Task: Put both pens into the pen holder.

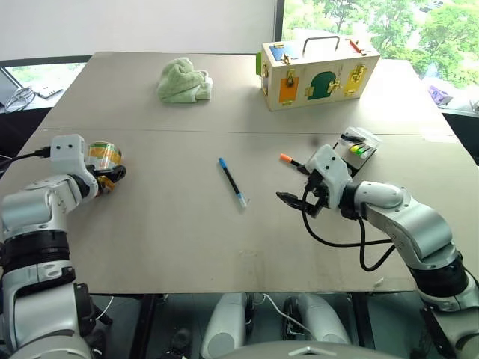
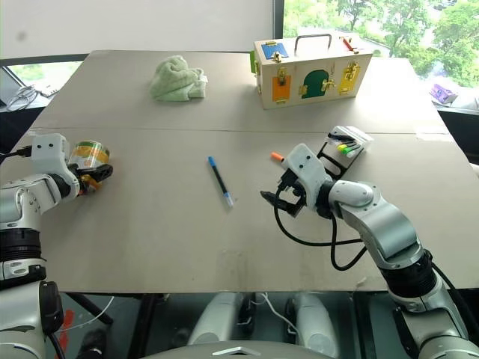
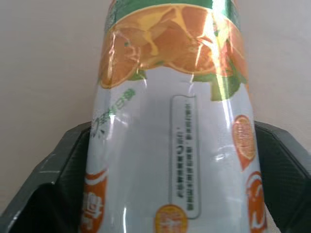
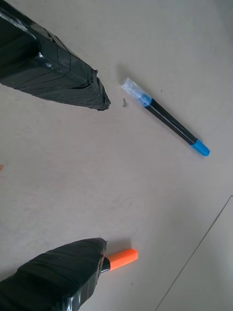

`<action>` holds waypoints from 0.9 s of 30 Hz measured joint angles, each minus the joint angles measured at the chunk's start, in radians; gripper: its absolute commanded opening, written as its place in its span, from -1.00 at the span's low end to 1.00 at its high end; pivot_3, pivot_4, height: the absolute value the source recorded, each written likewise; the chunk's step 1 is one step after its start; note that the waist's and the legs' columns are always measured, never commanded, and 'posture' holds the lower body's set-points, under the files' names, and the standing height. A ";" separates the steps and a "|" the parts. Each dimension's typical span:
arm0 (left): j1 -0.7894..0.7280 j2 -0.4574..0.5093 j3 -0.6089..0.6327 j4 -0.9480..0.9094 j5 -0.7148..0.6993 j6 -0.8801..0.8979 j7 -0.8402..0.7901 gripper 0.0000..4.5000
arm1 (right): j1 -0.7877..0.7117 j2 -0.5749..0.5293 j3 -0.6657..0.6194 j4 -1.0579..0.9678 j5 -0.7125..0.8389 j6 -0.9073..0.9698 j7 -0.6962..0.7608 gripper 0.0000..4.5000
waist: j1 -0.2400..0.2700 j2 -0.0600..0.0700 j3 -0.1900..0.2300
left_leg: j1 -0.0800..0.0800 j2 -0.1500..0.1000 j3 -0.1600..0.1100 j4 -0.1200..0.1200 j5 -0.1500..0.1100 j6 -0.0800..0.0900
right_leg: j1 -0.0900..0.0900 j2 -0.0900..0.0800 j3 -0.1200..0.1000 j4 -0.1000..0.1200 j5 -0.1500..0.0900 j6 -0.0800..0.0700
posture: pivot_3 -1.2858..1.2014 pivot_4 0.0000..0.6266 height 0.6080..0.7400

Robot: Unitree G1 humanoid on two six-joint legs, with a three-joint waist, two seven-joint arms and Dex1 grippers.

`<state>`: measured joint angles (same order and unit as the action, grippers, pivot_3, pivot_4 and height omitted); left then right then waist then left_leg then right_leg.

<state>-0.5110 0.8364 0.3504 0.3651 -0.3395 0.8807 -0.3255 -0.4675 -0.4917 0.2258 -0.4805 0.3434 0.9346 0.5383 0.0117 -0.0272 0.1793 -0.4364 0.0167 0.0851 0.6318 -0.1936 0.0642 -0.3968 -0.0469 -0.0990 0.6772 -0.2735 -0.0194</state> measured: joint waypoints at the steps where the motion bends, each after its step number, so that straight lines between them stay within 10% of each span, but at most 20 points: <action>1: 0.028 0.000 0.012 -0.045 -0.007 0.020 0.000 0.98 | 0.002 0.000 -0.002 -0.008 0.000 0.000 -0.001 1.00 | -0.002 0.000 0.000 | 0.000 0.000 0.000 0.000 0.000 0.000 | 0.000 0.000 0.000 -0.001 0.000 0.000 | 0.03 -0.52 1.00; 17: 0.421 -0.207 0.435 -0.820 -0.142 0.180 0.059 0.98 | 0.006 -0.014 -0.012 0.009 0.014 -0.009 0.022 1.00 | -0.021 0.000 0.000 | 0.001 0.000 0.000 -0.001 0.000 0.000 | 0.001 0.000 0.000 -0.001 0.000 0.000 | 0.03 -0.52 1.00; 22: 0.461 -0.265 0.422 -0.942 -0.267 0.205 0.009 0.98 | -0.013 -0.020 0.002 0.046 -0.007 -0.039 0.041 1.00 | -0.019 0.000 0.000 | 0.001 -0.001 0.000 -0.001 0.000 0.001 | 0.001 0.000 0.000 -0.001 0.000 0.000 | 0.03 -0.52 1.00; 27: 0.450 -0.262 0.189 -0.955 -0.107 0.122 0.134 0.98 | -0.019 -0.033 0.014 0.059 -0.031 -0.064 0.044 1.00 | -0.008 0.000 0.000 | 0.001 -0.001 0.001 -0.001 0.000 0.001 | 0.001 0.001 0.001 0.001 0.000 0.000 | 0.03 -0.52 1.00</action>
<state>-0.0608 0.5744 0.5396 -0.5901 -0.4470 1.0028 -0.1918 -0.4865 -0.5250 0.2395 -0.4218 0.3127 0.8710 0.5825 0.0038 -0.0274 0.1793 -0.4349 0.0158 0.0861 0.6309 -0.1936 0.0650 -0.3954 -0.0459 -0.0985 0.6777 -0.2736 -0.0189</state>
